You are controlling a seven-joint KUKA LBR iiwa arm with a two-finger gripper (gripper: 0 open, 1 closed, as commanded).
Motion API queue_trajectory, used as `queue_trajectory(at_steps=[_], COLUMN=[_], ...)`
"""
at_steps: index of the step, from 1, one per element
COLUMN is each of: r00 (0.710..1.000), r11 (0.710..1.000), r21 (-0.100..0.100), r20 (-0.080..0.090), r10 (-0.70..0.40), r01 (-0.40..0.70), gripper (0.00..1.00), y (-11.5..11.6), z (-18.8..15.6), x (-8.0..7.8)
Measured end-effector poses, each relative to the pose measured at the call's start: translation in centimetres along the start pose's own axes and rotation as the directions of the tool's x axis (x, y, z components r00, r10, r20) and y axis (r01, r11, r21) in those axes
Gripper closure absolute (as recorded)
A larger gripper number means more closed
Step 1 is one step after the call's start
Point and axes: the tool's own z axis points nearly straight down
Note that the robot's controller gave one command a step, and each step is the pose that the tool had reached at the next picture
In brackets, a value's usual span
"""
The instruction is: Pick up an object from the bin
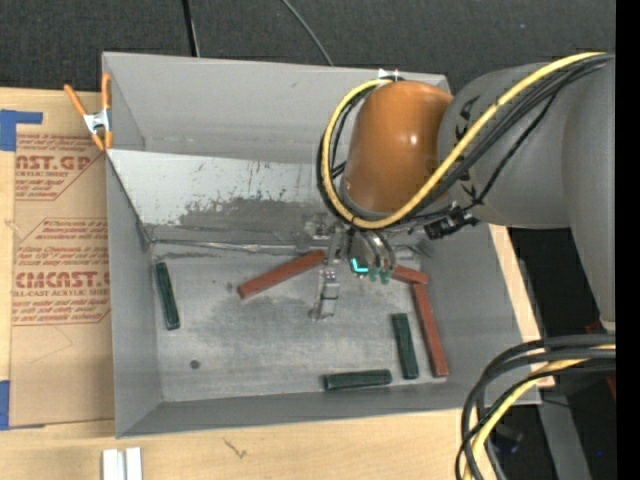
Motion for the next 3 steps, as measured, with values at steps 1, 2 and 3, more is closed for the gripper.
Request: queue_trajectory(at_steps=[1, 2, 3], r00=[0.997, 0.999, 0.965], r11=[0.997, 0.999, 0.965], r21=[0.0, 0.0, -0.001], r20=[0.002, 0.011, 0.003], r10=[0.073, 0.032, 0.262], r01=[-0.073, -0.032, -0.262], gripper=[0.0, 0.0, 1.0], y=[-0.1, 0.8, 2.6], z=[-0.9, 4.3, 9.3], x=[-0.7, -2.0, -1.4])
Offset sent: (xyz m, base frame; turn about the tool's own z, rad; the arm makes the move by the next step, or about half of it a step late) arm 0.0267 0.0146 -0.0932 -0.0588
